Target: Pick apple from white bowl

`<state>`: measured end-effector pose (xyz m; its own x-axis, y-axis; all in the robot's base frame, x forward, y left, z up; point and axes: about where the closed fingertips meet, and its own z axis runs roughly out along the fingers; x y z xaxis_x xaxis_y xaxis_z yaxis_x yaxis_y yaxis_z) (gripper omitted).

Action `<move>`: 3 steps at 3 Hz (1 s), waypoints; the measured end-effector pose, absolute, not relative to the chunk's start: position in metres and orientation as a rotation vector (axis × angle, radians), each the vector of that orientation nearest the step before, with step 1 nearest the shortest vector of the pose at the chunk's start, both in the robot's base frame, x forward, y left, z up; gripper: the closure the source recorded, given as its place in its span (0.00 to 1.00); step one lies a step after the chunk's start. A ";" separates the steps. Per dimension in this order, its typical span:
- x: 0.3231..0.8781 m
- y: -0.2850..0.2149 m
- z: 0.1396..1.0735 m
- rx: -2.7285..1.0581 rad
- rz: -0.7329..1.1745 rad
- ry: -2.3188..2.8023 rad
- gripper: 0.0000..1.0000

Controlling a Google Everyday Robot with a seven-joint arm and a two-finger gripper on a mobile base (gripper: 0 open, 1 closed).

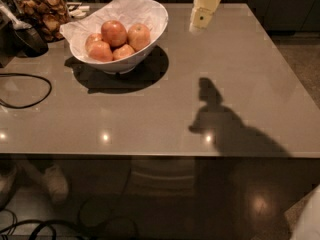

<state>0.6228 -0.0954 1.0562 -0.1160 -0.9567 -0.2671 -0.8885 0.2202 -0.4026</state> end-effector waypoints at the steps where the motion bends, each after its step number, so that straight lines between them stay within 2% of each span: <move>1: 0.635 -0.083 1.054 -1.675 -0.147 2.016 0.00; 2: 0.653 -0.067 1.051 -1.679 -0.095 1.993 0.00; 3: 0.697 -0.031 1.043 -1.700 -0.023 1.929 0.00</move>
Offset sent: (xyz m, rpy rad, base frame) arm 0.0508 0.0404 -0.0007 0.1139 0.0435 0.0554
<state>0.6969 -0.0307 1.0425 -0.0368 -0.9184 -0.3939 -0.9088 0.1947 -0.3691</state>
